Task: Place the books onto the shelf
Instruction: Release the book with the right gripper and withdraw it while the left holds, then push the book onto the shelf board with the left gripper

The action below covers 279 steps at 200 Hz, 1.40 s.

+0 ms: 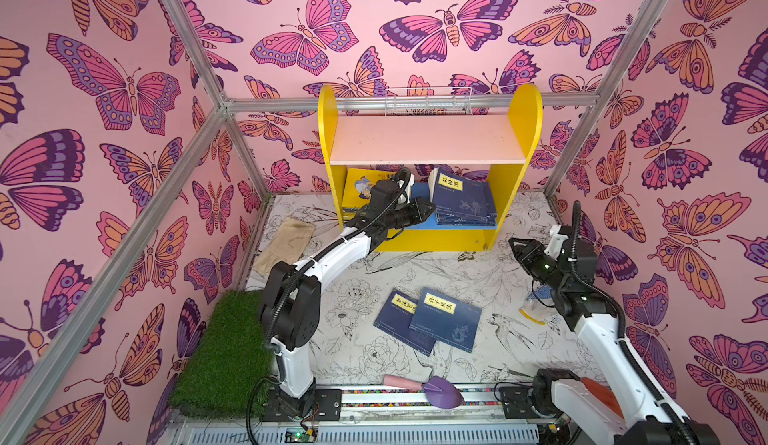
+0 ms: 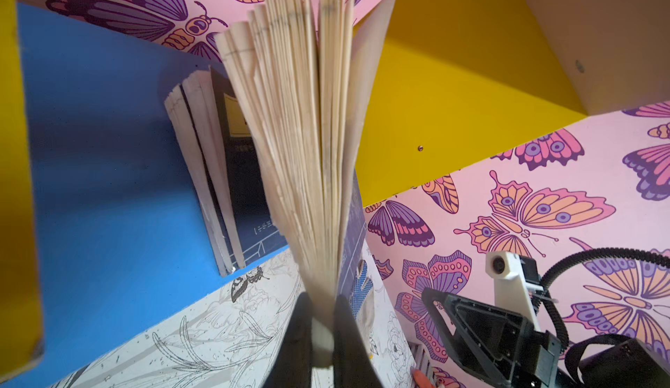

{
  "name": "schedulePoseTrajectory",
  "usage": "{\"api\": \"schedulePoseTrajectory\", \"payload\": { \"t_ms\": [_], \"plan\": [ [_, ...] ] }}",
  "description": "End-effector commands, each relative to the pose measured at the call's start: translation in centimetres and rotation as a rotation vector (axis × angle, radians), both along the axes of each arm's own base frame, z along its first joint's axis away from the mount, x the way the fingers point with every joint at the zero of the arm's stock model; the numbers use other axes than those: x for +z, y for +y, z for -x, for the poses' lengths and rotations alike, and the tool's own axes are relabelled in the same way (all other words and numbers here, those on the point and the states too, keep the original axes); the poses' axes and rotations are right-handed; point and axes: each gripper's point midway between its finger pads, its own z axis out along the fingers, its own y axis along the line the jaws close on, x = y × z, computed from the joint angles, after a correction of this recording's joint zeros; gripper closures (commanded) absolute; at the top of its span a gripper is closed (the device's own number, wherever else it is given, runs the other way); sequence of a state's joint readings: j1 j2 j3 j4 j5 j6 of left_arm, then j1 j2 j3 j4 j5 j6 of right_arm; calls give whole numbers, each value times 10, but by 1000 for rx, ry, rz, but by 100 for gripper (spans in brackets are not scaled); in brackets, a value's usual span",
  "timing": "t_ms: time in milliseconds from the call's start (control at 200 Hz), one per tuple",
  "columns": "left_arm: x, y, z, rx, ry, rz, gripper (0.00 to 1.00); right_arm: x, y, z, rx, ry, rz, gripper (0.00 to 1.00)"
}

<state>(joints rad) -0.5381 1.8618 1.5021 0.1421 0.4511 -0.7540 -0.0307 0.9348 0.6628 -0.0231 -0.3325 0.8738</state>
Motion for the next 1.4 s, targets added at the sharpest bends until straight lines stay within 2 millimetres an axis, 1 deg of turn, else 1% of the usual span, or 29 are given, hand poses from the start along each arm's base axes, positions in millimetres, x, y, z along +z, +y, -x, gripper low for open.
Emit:
{"api": "schedulePoseTrajectory", "payload": {
  "t_ms": [0,145,245,366,531,701,867,1077,1132,1207,1247,1312,1393],
  "plan": [
    [14,-4,-15,63,-52,56,100,2,4,0,33,-6,10,63],
    [9,-11,-22,110,-43,75,100,6,6,0,51,-16,9,63],
    [4,-20,-23,102,-30,79,100,5,7,-1,56,-13,5,63],
    [-8,-29,-23,88,5,80,100,4,9,0,62,-10,2,63],
    [-27,-34,-23,92,43,59,100,3,8,0,61,-5,0,63],
    [-36,-43,-24,72,63,52,100,4,9,1,65,-6,3,63],
    [-50,-53,-23,43,97,37,100,5,8,1,64,-5,5,63],
    [-62,-56,-23,40,119,7,100,3,9,1,66,1,7,63],
    [-63,-55,-24,44,122,2,98,4,8,1,64,-1,7,63],
    [-62,-55,-23,39,122,-5,92,3,8,1,62,-1,8,63],
    [-61,-56,-22,37,120,-9,85,3,8,1,64,0,7,63],
    [-58,-57,-19,34,113,-18,67,2,8,1,64,3,6,64],
    [-54,-56,-18,43,97,-34,53,2,9,1,65,2,5,64]
  ]
}}
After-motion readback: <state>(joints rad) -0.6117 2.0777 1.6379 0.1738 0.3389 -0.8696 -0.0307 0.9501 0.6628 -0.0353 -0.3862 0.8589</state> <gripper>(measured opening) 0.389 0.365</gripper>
